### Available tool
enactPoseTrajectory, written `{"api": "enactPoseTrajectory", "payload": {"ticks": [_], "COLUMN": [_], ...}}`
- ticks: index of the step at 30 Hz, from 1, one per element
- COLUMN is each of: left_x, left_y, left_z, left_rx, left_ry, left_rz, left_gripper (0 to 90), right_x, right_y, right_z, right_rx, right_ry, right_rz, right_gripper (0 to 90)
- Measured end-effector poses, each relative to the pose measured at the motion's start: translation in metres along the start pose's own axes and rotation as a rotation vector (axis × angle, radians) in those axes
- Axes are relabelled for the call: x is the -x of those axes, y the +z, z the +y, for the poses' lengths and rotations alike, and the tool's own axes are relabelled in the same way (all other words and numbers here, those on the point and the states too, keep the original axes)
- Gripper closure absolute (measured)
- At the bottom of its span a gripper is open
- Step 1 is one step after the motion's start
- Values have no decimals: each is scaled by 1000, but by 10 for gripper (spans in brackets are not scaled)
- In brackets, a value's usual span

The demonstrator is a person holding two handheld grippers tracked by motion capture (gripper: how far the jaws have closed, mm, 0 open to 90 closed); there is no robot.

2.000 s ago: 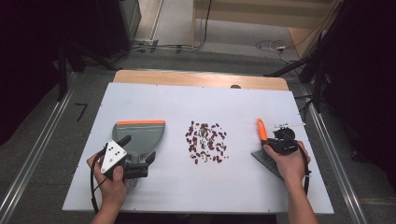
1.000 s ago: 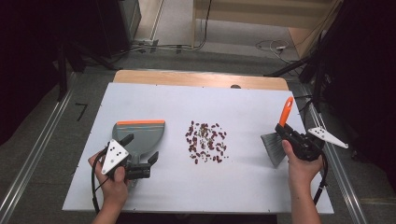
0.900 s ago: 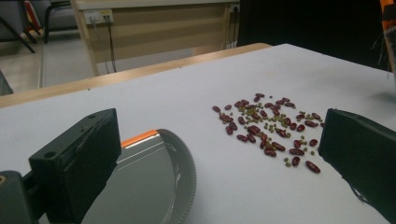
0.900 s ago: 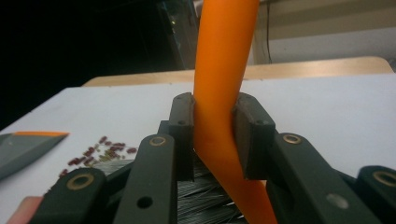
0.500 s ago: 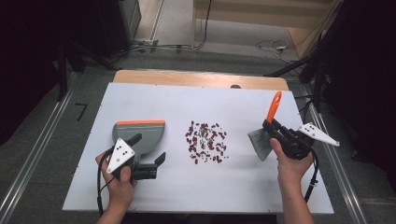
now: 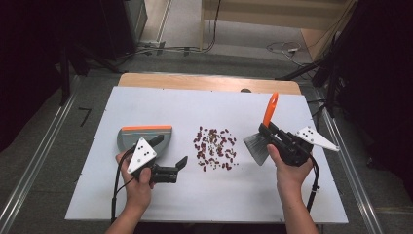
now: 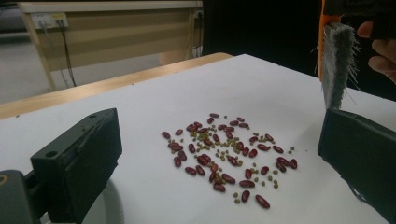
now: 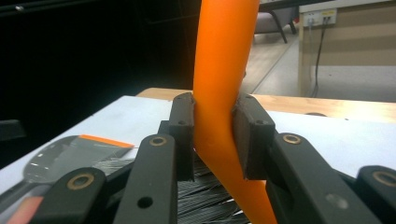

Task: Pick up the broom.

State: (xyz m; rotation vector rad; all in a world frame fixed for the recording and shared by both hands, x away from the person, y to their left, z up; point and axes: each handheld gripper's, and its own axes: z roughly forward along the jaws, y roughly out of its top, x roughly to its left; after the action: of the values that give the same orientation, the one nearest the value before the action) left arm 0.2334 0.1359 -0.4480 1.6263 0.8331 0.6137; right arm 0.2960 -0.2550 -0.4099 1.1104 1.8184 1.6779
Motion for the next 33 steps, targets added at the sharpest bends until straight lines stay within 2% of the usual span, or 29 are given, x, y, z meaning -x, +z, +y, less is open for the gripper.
{"api": "enactPoseTrajectory", "payload": {"ticks": [4,6,8,9,15,21,28,33], "left_x": [4,9,10,13,22,32,49,54], "left_y": [8,11,13,17,26,32,40,44], "left_z": [3,3,2,2,1,3,3,1], "left_rx": [10,17,13,4,-22,-45,-74,-91], "left_ry": [-3,-13,-17,-31,-70,-87,-84,-81], "left_rz": [-29,-69,-82,-106,-135,-177,-215,-218], "left_gripper": [39,41,42,42,42,46,63,84], "right_x": [-6,-10,-13,-15,-29,-42,-59,-67], "right_y": [1,1,3,4,12,18,24,29], "right_z": [2,2,2,2,-3,-9,-13,-15], "right_rx": [11,12,11,10,-9,-20,-25,-28], "right_ry": [7,6,10,7,-8,-6,-23,-26], "right_rz": [26,34,48,53,77,103,129,141], "right_gripper": [696,696,696,696,696,696,696,696]}}
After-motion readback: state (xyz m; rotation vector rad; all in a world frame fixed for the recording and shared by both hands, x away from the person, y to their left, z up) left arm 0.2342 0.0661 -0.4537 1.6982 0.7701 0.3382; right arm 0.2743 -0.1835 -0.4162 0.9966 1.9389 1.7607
